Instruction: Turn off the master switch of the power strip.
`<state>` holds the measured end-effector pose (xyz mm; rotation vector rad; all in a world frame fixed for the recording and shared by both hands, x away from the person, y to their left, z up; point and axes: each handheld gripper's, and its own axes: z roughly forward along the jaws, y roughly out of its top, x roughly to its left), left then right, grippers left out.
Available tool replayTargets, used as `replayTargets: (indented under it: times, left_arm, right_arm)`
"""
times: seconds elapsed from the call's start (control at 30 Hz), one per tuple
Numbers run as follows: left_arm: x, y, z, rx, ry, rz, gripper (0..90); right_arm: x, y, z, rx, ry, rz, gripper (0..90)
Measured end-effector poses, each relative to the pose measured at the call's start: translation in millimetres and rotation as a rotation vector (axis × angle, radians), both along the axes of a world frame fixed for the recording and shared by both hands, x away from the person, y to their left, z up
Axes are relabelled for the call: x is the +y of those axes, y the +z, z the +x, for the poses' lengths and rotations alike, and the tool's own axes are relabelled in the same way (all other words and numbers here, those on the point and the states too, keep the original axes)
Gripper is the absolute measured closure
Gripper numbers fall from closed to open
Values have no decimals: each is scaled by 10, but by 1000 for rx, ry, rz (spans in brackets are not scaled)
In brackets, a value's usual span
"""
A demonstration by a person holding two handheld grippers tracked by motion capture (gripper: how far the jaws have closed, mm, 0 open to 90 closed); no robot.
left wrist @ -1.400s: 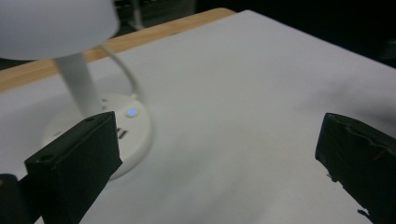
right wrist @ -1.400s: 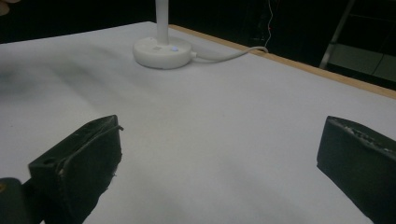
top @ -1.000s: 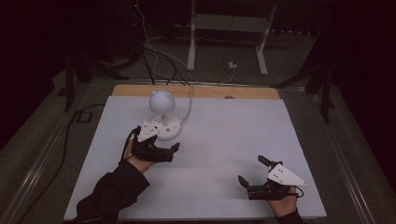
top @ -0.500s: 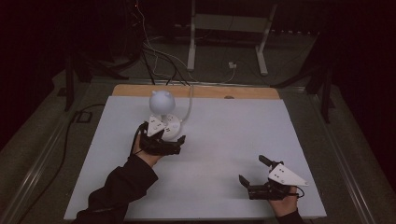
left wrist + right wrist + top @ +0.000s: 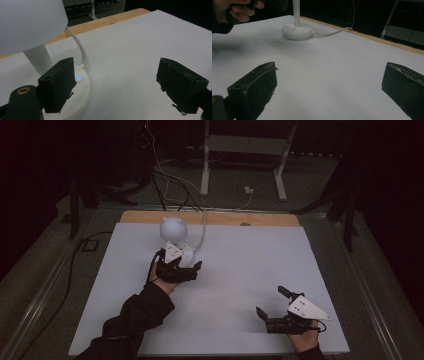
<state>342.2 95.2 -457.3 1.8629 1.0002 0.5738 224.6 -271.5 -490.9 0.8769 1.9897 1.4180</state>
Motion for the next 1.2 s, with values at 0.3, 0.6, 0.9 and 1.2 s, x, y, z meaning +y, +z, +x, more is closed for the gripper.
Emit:
replayTargets:
  times: [0.3, 0.6, 0.9, 1.2]
  left_arm:
    - [-52, -60, 75, 14, 16, 23, 376]
    - [1, -144, 173, 26, 67, 23, 643]
    - [8, -204, 255, 16, 54, 76, 802]
    - [30, -282, 374, 6, 51, 84, 900]
  right_arm:
    - [2, -8, 5, 2, -6, -4, 1]
    - [8, -18, 16, 12, -4, -8, 2]
    - [14, -30, 22, 22, 3, -9, 2]
    - [18, -30, 23, 22, 3, -8, 2]
